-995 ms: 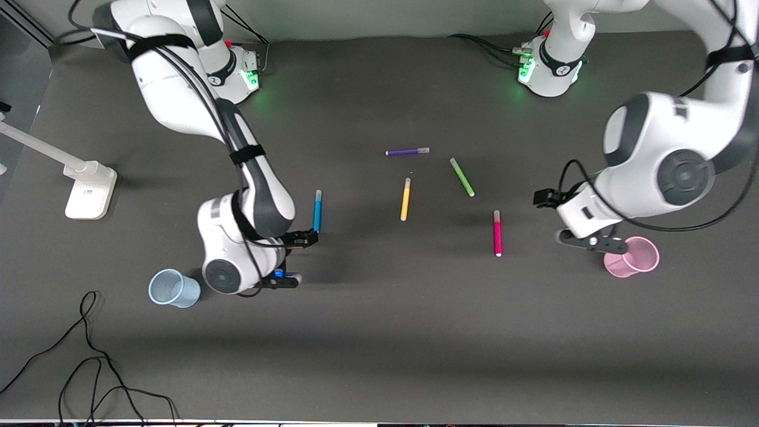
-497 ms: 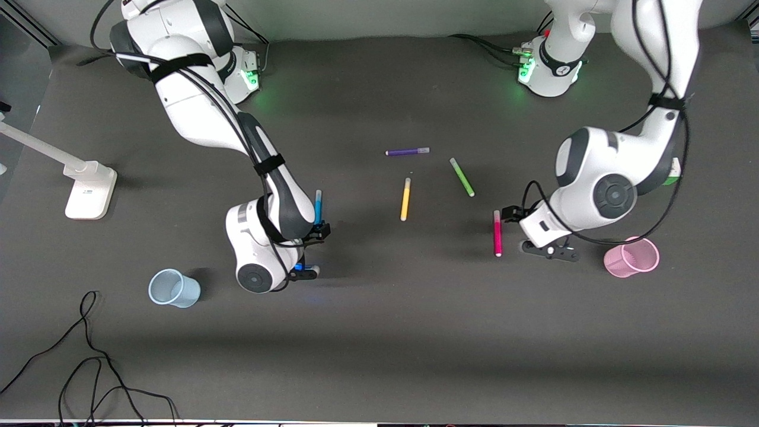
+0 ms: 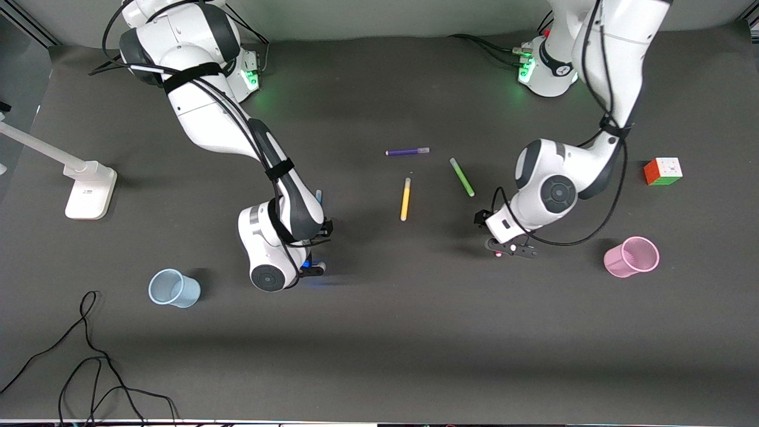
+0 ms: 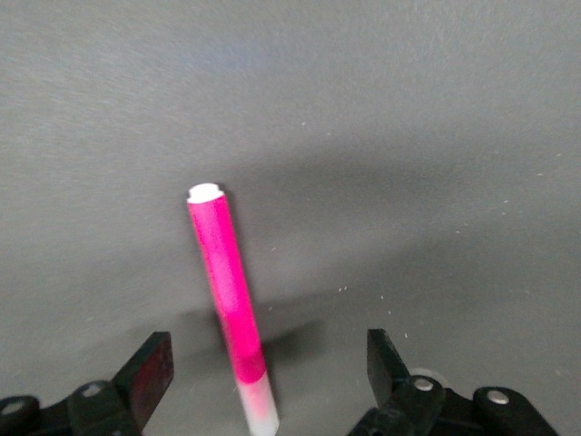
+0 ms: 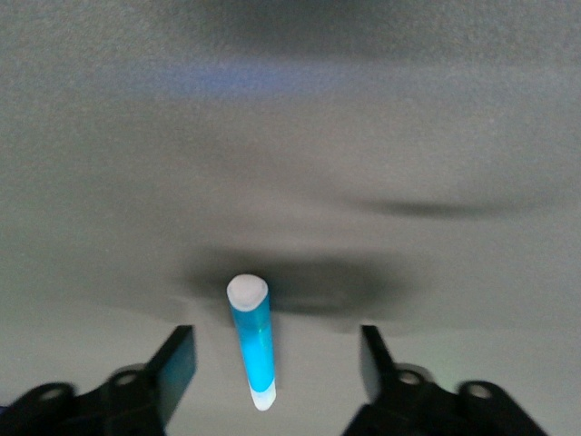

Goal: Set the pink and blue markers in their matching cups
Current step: 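Close the right gripper on blue while the left gripper grasps pink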

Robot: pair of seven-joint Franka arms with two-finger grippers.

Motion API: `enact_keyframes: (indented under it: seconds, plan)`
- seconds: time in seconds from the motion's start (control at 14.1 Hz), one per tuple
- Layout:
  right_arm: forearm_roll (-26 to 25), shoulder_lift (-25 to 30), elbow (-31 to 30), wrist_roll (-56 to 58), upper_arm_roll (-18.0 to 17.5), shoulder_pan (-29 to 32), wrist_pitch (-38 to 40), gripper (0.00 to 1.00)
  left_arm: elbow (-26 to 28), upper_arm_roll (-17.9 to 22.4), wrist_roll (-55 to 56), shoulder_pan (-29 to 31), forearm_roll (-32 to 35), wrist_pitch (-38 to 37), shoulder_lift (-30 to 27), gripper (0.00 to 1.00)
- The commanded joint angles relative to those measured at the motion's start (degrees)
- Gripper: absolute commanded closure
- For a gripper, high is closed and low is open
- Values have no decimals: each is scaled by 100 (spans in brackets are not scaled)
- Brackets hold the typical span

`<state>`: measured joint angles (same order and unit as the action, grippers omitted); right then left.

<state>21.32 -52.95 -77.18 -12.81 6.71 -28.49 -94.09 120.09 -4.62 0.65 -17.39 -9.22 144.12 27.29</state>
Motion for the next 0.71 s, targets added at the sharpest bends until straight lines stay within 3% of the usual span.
enact_keyframes:
  seconds: [0.0, 0.14, 0.28, 0.43, 0.5, 0.57, 0.64]
  plan:
    - [-102, -111, 186, -152, 6, -34, 119, 38, 261, 84, 32, -142, -71, 502, 66, 16]
    - [-102, -146, 186, -161, 6, -34, 119, 54, 287, 84, 14, -160, -71, 617, 110, 44]
    - [-102, -154, 186, -213, -3, -34, 119, 61, 287, 84, -38, -151, -71, 626, 110, 59]
    - [-102, -163, 186, -222, 6, -104, 119, 72, 287, 84, -91, -133, -63, 618, 110, 89]
    - [-102, -163, 177, -222, 6, -104, 119, 83, 279, 84, -91, -125, -54, 618, 110, 97]
    - [-111, -163, 177, -222, 6, -104, 119, 99, 279, 84, -91, -124, -54, 618, 101, 98]
    - [-128, -163, 177, -222, 6, -113, 119, 100, 270, 84, -91, -124, -45, 626, 101, 98]
